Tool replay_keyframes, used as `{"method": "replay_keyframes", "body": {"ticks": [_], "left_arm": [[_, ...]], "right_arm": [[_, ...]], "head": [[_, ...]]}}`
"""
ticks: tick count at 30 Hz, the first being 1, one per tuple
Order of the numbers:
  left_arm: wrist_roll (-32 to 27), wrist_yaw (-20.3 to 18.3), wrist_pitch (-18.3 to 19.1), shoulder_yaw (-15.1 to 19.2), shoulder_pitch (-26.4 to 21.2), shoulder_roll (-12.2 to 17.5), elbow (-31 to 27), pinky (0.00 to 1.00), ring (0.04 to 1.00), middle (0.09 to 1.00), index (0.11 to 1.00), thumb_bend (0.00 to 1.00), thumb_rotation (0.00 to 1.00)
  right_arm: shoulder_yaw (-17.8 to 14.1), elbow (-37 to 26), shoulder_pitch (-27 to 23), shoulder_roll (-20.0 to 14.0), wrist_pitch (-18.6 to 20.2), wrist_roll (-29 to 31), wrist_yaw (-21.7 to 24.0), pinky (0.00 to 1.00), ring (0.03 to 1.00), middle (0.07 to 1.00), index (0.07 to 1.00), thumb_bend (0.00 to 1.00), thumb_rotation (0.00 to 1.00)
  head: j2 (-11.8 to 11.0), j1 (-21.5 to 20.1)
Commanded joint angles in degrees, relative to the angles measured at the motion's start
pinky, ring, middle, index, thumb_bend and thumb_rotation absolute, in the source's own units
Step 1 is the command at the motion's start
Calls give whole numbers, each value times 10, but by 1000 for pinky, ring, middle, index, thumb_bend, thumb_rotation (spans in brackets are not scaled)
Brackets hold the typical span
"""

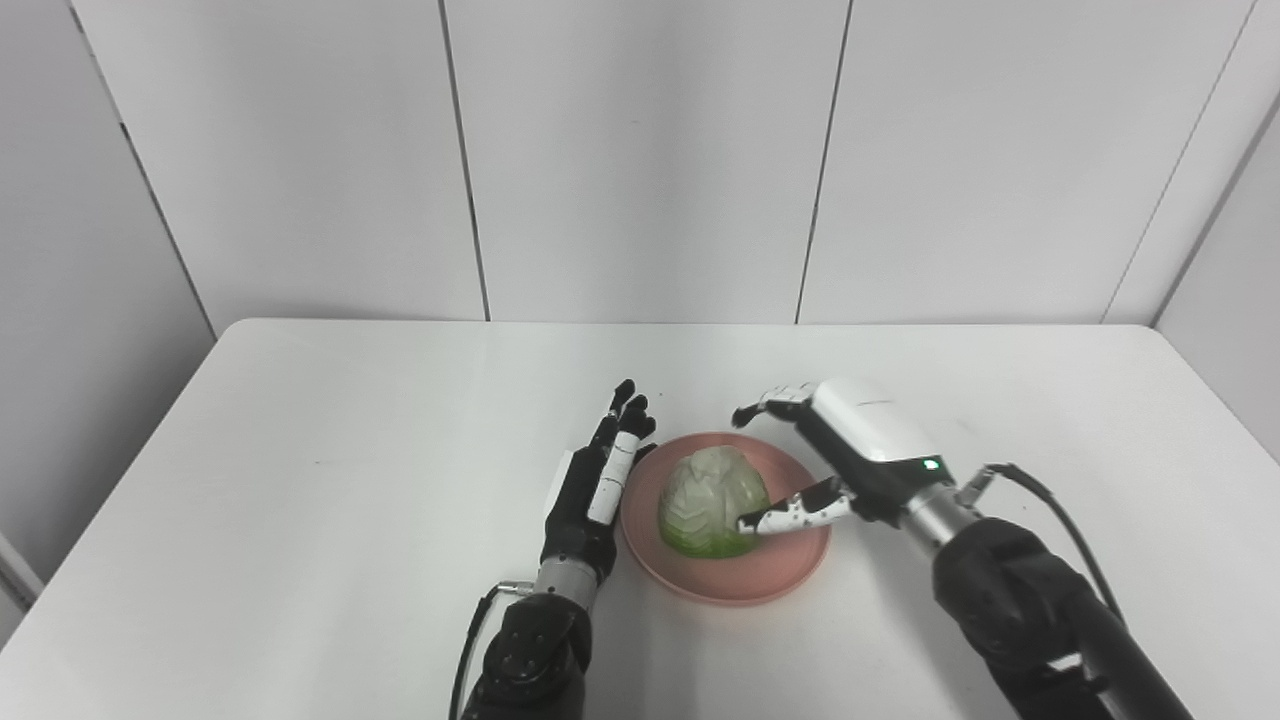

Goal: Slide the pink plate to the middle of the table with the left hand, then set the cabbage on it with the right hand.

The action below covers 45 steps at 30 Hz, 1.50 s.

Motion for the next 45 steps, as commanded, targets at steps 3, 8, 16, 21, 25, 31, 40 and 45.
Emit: {"method": "replay_keyframes", "body": {"ticks": [3,8,16,21,25,31,40,45], "left_arm": [[1,11,0,5,24,-5,27,896,924,954,952,933,860],[0,14,-13,5,22,-4,32,882,920,951,950,906,853],[17,20,-34,-2,29,6,20,879,908,934,939,916,824],[20,25,-43,2,24,10,20,887,915,940,942,927,805],[19,27,-60,4,25,11,19,915,904,915,936,878,790],[44,68,-91,5,26,0,22,948,899,906,919,959,787],[54,101,-125,9,22,-12,33,997,930,922,920,872,804],[52,112,-154,14,22,-21,39,990,896,888,889,880,770]], "right_arm": [[-45,-5,-2,1,-60,94,-19,733,805,806,741,1000,442],[-82,17,8,30,-54,191,-11,706,808,838,809,1000,559],[-118,74,39,98,-41,286,-27,851,911,907,921,977,813],[-170,111,57,180,-29,359,-72,947,951,932,935,939,892],[-228,134,53,253,9,463,-97,985,943,928,929,963,839],[-255,147,52,281,43,509,-116,985,967,973,981,961,876],[-251,165,60,288,20,511,-122,1000,974,958,976,947,920],[-249,174,63,287,-1,515,-112,1000,974,948,970,1000,992]], "head": [[-6,9],[-11,-3],[-20,-7],[-20,-22],[-21,-47],[-18,-47],[-19,-50],[-18,-46]]}}
